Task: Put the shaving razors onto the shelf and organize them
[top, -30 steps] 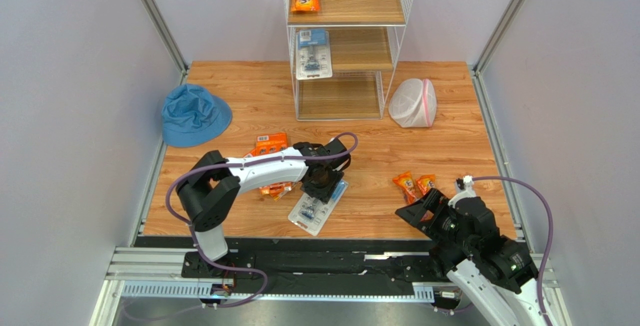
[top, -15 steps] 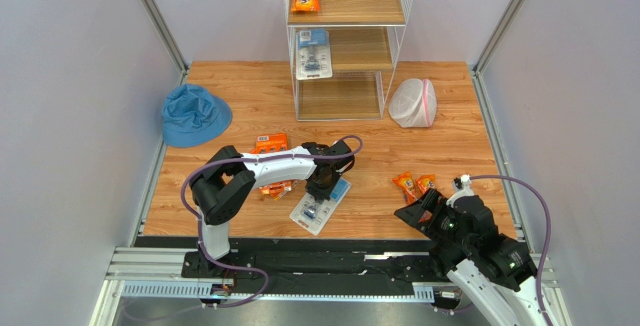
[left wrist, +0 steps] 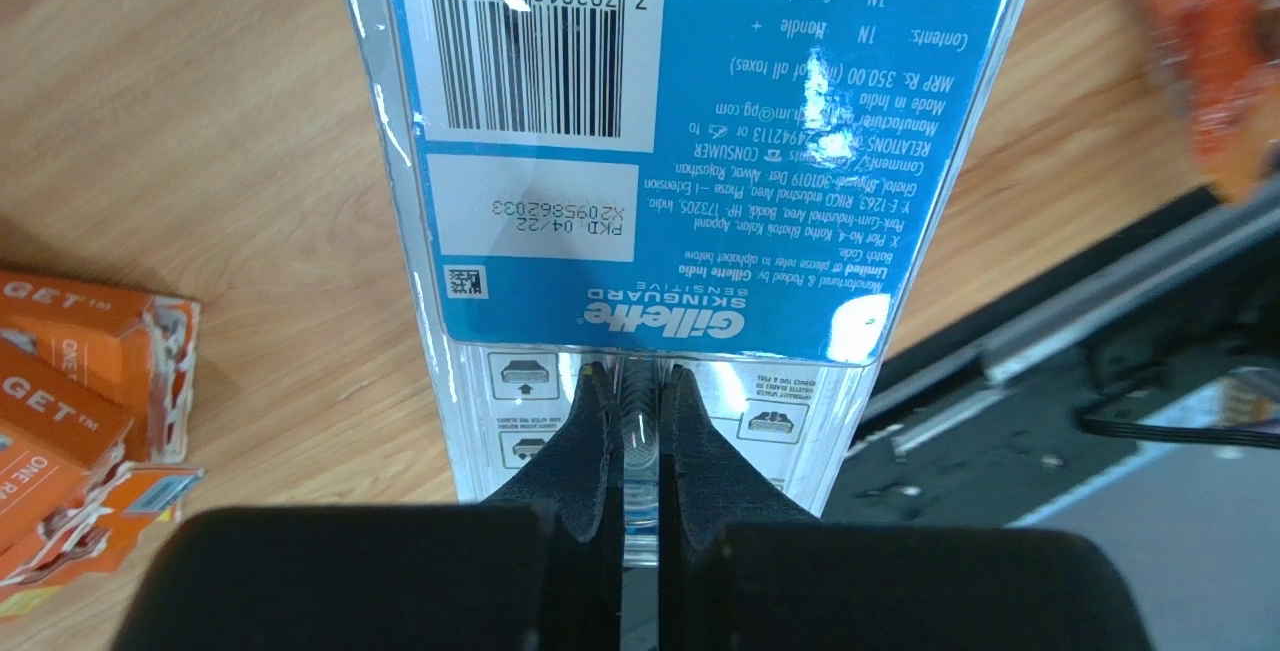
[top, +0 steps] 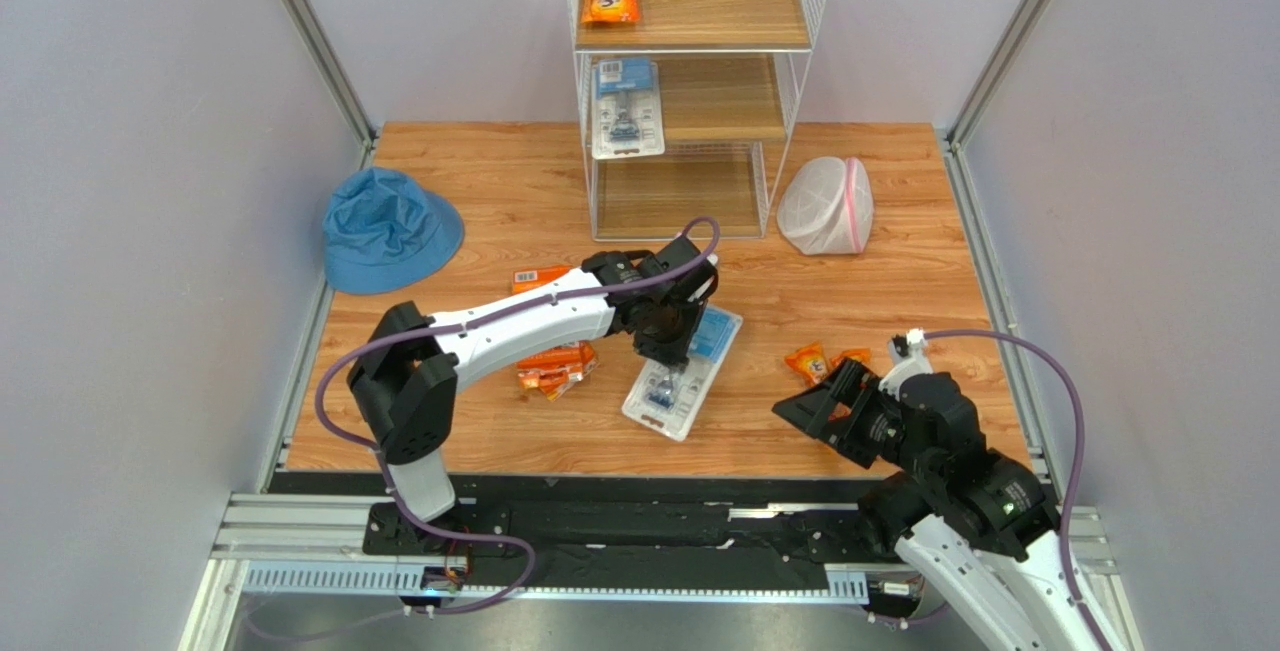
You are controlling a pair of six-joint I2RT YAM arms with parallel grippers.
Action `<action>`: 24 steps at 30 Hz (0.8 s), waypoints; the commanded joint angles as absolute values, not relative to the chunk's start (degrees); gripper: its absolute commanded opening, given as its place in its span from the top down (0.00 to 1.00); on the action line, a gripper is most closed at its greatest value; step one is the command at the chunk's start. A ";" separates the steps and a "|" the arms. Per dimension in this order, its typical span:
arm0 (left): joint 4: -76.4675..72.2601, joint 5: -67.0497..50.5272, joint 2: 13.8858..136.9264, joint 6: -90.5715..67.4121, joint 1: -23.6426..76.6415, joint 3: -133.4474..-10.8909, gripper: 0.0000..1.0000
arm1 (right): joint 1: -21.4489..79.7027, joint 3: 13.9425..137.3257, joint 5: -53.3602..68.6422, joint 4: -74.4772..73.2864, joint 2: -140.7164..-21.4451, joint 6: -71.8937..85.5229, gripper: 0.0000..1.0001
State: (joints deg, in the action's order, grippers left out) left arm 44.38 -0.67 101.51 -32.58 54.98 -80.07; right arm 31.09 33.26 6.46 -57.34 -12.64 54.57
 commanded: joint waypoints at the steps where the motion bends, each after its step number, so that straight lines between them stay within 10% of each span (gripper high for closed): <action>1: 42.37 -4.74 97.65 -37.43 54.84 -84.72 1.00 | 31.38 32.61 9.66 -47.82 -15.46 52.82 0.12; 24: 37.97 -12.48 97.38 -41.57 54.14 -88.42 1.00 | 49.56 29.27 1.06 -20.22 -37.35 59.32 0.19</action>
